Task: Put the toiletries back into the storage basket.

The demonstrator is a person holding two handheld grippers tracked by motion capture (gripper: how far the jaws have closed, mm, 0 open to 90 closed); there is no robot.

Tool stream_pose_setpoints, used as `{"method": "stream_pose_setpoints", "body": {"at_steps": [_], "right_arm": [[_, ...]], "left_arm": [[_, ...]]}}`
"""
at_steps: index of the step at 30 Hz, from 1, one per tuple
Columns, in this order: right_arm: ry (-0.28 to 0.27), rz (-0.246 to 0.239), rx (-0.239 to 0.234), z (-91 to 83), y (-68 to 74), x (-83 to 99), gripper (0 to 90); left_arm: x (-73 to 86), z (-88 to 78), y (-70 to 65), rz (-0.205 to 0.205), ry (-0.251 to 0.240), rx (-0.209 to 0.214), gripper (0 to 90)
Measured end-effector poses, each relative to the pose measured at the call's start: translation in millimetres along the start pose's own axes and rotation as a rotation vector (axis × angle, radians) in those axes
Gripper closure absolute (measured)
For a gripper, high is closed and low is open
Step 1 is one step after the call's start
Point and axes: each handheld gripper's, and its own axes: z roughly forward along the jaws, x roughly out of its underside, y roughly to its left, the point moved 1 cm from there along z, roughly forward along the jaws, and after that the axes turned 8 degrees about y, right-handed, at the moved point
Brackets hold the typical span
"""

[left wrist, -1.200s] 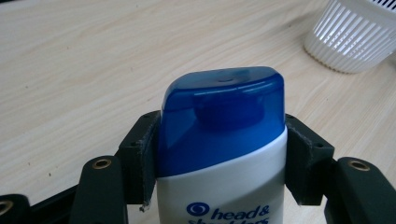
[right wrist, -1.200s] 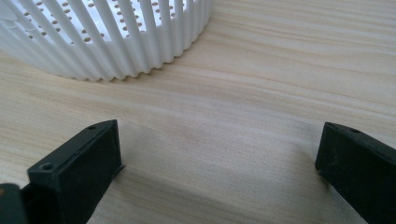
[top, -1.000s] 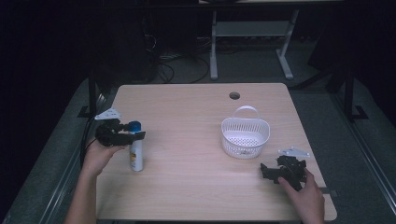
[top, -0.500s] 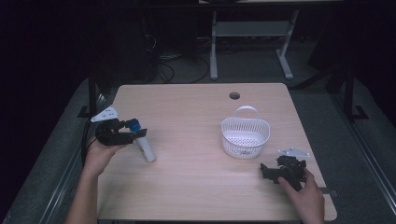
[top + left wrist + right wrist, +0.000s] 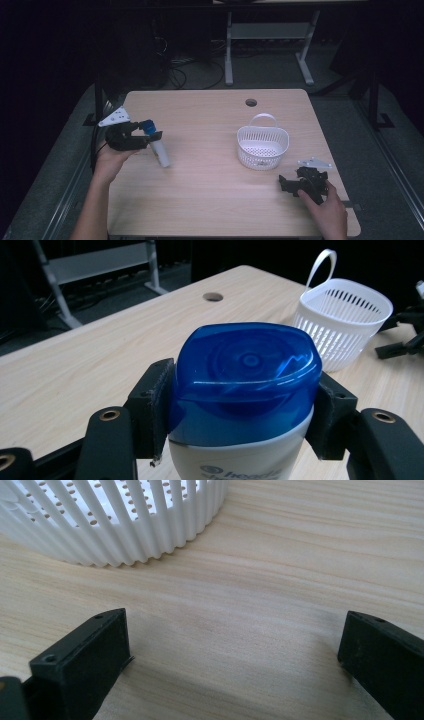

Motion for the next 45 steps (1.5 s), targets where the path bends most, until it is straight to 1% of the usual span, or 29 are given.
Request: {"method": "stream_pose_setpoints", "body": {"at_steps": [1, 2, 3, 4, 7, 10, 16, 18, 26, 27, 29, 30, 37, 38, 45], "right_arm": [[0.0, -0.001, 0.001, -0.1, -0.1, 0.0, 0.0], [0.0, -0.001, 0.001, -0.1, -0.1, 0.0, 0.0], [0.0, -0.001, 0.0, -0.1, -0.1, 0.0, 0.0], [0.0, -0.001, 0.0, -0.1, -0.1, 0.0, 0.0], [0.0, -0.001, 0.0, -0.1, -0.1, 0.0, 0.0], [0.0, -0.001, 0.0, -0.1, -0.1, 0.0, 0.0], [-0.001, -0.001, 0.0, 0.0, -0.1, 0.0, 0.0], [-0.001, -0.001, 0.0, 0.0, -0.1, 0.0, 0.0], [0.0, -0.001, 0.001, -0.1, -0.1, 0.0, 0.0], [0.0, -0.001, 0.001, -0.1, -0.1, 0.0, 0.0], [-0.001, -0.001, 0.001, 0.0, -0.1, 0.0, 0.0], [-0.001, -0.001, 0.001, 0.0, -0.1, 0.0, 0.0], [0.0, 0.001, 0.0, -0.2, 0.0, 0.0, 0.0], [0.0, 0.001, 0.0, -0.2, 0.0, 0.0, 0.0], [-0.001, -0.001, 0.0, -0.1, -0.1, 0.0, 0.0]], "left_arm": [[-4.2, 1.4, -1.8, 0.004, -0.009, 0.015, 38.0], [-4.2, 1.4, -1.8, 0.004, -0.009, 0.015, 38.0], [-8.6, 2.8, -3.3, 0.015, -0.013, 0.023, 38.0], [-8.6, 2.8, -3.3, 0.015, -0.013, 0.023, 38.0], [-16.8, 5.9, -6.0, 0.025, -0.022, 0.032, 38.0], [-20.5, 7.1, -7.1, 0.034, -0.026, 0.034, 38.0], [-31.7, 12.3, -12.2, 0.05, -0.039, 0.054, 38.0], [-33.3, 13.2, -13.0, 0.052, -0.041, 0.057, 38.0], [-49.1, 20.0, -19.9, 0.072, -0.06, 0.091, 38.0], [-49.1, 20.0, -19.9, 0.072, -0.06, 0.091, 38.0], [-55.5, 22.6, -22.8, 0.083, -0.062, 0.095, 38.0], [-55.5, 22.6, -22.8, 0.083, -0.062, 0.095, 38.0], [-71.7, 31.1, -30.6, 0.11, -0.071, 0.124, 38.0], [-71.7, 31.1, -30.6, 0.11, -0.071, 0.124, 38.1], [-85.1, 39.8, -37.6, 0.13, -0.076, 0.147, 38.0]]}}
